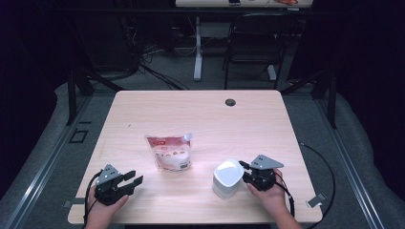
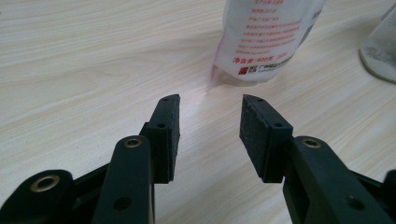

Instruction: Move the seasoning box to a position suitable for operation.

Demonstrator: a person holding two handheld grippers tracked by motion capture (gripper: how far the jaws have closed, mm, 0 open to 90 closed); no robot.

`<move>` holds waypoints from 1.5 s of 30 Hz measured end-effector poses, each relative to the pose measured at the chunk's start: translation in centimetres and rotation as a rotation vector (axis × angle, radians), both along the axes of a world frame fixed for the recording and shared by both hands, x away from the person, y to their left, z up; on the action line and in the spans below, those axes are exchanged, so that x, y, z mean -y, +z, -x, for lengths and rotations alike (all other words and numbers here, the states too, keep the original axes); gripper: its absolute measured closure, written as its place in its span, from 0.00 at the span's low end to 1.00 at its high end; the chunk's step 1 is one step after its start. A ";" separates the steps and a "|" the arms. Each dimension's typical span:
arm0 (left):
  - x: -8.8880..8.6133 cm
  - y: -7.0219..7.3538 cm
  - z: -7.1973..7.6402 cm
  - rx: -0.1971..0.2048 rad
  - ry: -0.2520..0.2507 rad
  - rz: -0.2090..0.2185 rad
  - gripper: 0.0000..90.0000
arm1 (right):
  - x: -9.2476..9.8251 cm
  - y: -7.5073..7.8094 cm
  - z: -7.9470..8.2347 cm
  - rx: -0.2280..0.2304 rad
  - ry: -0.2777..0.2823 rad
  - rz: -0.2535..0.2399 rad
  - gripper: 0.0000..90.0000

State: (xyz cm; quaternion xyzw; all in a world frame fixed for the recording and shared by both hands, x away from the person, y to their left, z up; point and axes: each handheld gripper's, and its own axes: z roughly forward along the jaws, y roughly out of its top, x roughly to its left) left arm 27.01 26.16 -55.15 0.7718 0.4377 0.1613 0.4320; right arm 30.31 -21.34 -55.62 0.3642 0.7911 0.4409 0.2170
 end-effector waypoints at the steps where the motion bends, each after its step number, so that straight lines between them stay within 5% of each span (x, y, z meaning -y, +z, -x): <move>1: 0.0 0.0 0.0 0.000 0.000 0.000 0.64 | 0.0 0.0 0.0 0.000 0.000 0.000 0.80; 8: -0.1 0.0 0.0 0.000 0.005 -0.003 0.64 | 1.3 0.5 0.6 -0.032 -0.017 -0.032 0.72; 25: -0.4 -0.1 -0.1 -0.001 0.006 0.001 0.63 | 3.4 2.2 2.0 0.014 -0.034 -0.069 0.62; 33: -0.5 0.0 0.0 -0.005 0.004 -0.003 0.63 | 4.0 3.1 1.9 0.017 -0.089 -0.090 0.83; 45: -0.4 -0.4 -0.5 -0.012 0.003 -0.002 0.63 | 3.0 6.1 1.4 0.052 -0.045 -0.082 1.00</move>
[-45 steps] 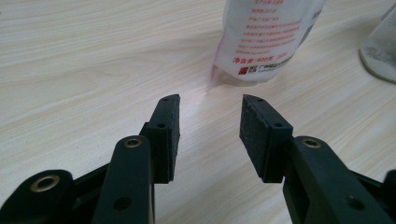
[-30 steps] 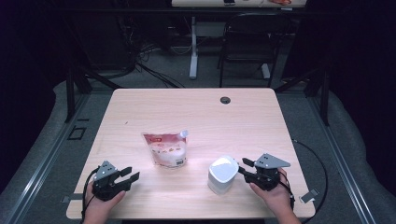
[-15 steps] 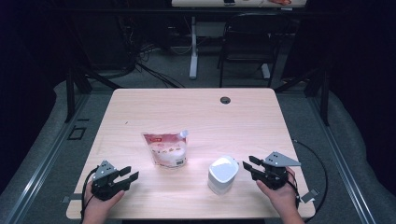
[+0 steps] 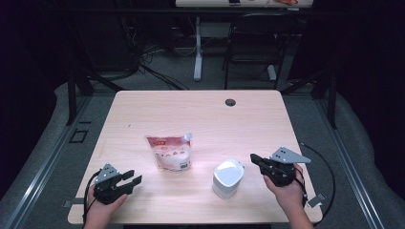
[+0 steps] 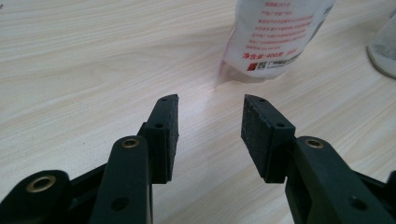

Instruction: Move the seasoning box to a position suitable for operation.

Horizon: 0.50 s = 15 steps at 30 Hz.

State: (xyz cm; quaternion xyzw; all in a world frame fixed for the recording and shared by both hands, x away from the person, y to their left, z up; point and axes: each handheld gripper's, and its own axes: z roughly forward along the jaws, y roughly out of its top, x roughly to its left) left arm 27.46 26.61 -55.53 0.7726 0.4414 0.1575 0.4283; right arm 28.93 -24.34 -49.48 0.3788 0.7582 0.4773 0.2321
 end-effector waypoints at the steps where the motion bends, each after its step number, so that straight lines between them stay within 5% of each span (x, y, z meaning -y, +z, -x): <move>1: 0.0 -0.1 -0.1 0.001 -0.002 -0.004 0.63 | -0.2 0.3 -0.2 -0.003 0.011 0.012 1.00; 3: 0.1 -0.1 -0.1 -0.006 0.002 -0.007 0.63 | -1.2 1.6 -1.2 -0.055 0.052 0.002 1.00; 15: 0.7 0.3 0.1 0.007 -0.020 -0.015 0.64 | -4.0 2.0 -0.2 -0.068 0.126 0.090 1.00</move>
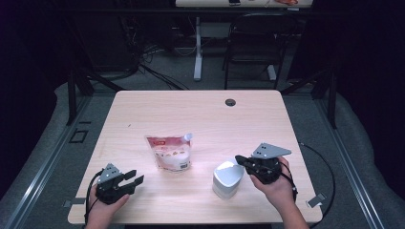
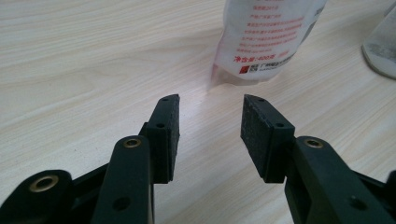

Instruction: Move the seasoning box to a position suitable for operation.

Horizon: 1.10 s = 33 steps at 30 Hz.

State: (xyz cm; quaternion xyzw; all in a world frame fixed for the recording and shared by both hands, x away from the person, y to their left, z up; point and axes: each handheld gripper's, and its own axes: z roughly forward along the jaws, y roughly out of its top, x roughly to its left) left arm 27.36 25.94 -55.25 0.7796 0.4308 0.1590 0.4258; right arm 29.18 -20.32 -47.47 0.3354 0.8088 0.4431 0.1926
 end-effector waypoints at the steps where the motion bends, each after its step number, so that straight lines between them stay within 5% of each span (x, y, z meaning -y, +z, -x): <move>1: 0.1 0.0 0.0 0.004 -0.001 -0.002 0.64 | 0.0 0.0 0.1 -0.001 0.001 0.002 1.00; 11: -0.2 0.0 0.2 -0.001 0.009 -0.001 0.64 | -0.2 -0.8 -0.3 -0.034 0.008 0.016 1.00; 33: -0.2 0.0 0.2 -0.003 0.006 -0.005 0.64 | 0.5 -1.0 -0.7 -0.059 0.011 -0.033 1.00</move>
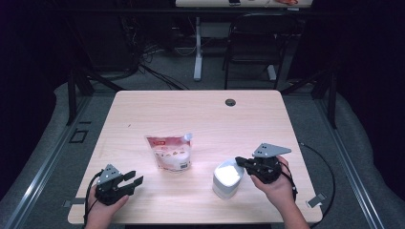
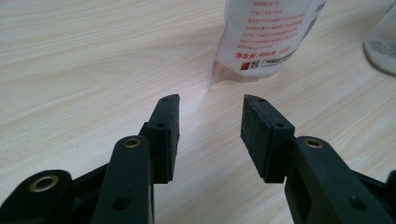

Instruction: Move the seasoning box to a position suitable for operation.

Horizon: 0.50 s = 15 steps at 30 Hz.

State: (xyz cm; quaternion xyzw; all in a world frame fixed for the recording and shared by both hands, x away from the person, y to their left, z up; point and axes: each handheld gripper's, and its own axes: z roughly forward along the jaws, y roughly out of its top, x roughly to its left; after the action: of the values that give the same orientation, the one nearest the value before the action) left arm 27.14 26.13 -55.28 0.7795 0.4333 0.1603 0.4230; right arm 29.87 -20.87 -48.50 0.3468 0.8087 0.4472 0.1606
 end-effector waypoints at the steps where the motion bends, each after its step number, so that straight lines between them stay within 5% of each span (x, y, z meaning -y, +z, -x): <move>1: 0.0 0.0 0.0 0.000 0.002 0.002 0.64 | 0.0 0.0 0.0 0.000 0.000 0.000 1.00; 15: 0.0 0.0 0.0 0.001 0.000 0.001 0.64 | 0.2 -0.1 -0.1 -0.009 0.001 -0.018 1.00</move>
State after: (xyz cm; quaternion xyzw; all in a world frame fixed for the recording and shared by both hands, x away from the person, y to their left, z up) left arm 27.13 26.12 -55.26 0.7792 0.4333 0.1607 0.4234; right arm 29.98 -21.11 -48.59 0.3501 0.8054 0.4530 0.1536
